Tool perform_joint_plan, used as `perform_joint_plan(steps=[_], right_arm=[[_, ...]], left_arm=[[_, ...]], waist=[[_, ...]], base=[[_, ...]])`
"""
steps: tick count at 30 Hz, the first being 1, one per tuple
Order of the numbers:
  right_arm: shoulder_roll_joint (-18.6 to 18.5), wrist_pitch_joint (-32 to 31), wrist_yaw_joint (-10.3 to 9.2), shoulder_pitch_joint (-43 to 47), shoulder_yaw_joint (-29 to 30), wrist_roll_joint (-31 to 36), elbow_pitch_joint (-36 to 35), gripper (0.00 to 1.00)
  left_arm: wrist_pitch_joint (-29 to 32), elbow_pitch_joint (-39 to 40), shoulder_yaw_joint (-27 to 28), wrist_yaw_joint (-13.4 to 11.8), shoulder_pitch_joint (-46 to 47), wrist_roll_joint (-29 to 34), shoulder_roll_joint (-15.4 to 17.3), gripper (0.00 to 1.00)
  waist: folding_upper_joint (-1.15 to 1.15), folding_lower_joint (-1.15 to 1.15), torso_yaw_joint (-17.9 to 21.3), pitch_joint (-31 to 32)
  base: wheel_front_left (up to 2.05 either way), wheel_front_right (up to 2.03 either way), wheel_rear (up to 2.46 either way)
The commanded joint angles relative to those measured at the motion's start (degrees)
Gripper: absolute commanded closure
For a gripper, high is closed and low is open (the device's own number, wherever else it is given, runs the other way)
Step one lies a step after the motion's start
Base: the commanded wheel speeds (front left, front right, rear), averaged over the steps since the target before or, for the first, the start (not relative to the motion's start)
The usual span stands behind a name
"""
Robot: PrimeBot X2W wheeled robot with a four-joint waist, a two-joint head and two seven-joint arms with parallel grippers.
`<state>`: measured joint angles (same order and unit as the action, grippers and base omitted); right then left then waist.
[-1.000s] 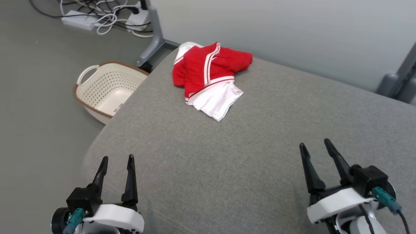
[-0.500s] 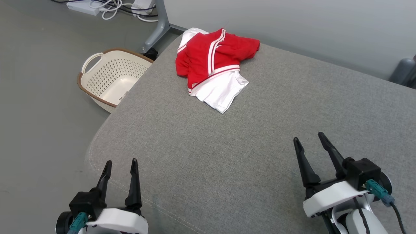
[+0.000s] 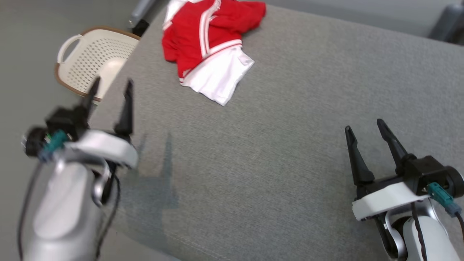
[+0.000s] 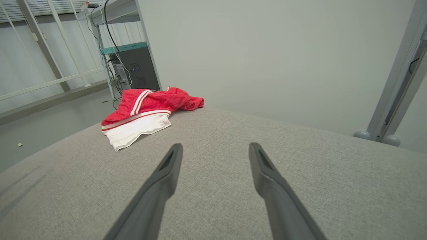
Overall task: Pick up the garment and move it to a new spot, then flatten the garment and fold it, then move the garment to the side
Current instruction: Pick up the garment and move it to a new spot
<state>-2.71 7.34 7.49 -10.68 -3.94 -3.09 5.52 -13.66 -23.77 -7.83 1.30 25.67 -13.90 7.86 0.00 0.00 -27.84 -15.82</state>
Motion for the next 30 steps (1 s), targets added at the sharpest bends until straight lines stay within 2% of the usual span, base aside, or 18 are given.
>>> perform_joint_plan(steps=[1, 4, 10, 19, 23, 28, 29, 30], right_arm=[[-0.39, -0.85, 0.01, -1.34, 0.07, 0.73, -1.25, 0.0], [-0.39, -1.55, 0.01, -2.34, -0.41, 1.56, -2.59, 0.0], [-0.39, -2.67, 0.01, -4.4, -1.03, 2.2, -4.45, 0.0], [-0.8, -3.6, 0.01, -5.33, 0.42, 2.76, -7.14, 0.0], [-0.79, -3.69, 0.01, -5.34, 0.95, 3.02, -8.0, 0.0], [-0.7, -3.47, 0.01, -5.75, 0.77, 2.97, -8.52, 0.0], [-0.7, -3.44, 0.01, -5.83, 0.76, 2.95, -8.54, 0.0], [-0.66, -3.44, 0.01, -5.95, 0.75, 2.9, -8.54, 0.0]], left_arm=[[1.26, -2.36, 0.33, 1.23, 5.2, 0.3, 1.83, 0.0], [3.62, -7.29, -0.14, 2.28, 13.42, 1.76, 5.46, 0.0], [11.48, -19.41, 1.03, 4.27, 24.8, -1.37, 7.87, 0.0], [15.06, -32.83, -0.73, 5.6, 30.24, -2.91, 8.65, 0.0], [15.19, -36.92, -1.31, 5.04, 31.55, -2.51, 9.06, 0.0], [13.47, -40.51, -0.79, 3.06, 33.07, -2.84, 9.87, 0.0], [13.09, -41.22, -0.77, 2.92, 33.3, -2.94, 9.89, 0.13], [12.87, -41.86, -0.76, 2.89, 33.53, -3.12, 9.86, 0.46]], waist=[[0.0, 0.0, 3.85, -4.02], [0.0, 0.0, 6.2, -6.3], [0.0, 0.0, 10.93, -10.11], [0.0, 0.0, 15.55, -14.51], [0.0, 0.0, 16.47, -15.87], [0.0, 0.0, 17.09, -17.34], [0.0, 0.0, 17.18, -17.55], [0.0, 0.0, 17.26, -17.76]], base=[[0.0, 0.0, 0.0], [0.0, 0.0, 0.0], [0.0, 0.0, 0.0], [0.0, 0.0, 0.0], [0.0, 0.0, 0.0], [0.0, 0.0, 0.0], [0.0, 0.0, 0.0], [0.0, 0.0, 0.0]])
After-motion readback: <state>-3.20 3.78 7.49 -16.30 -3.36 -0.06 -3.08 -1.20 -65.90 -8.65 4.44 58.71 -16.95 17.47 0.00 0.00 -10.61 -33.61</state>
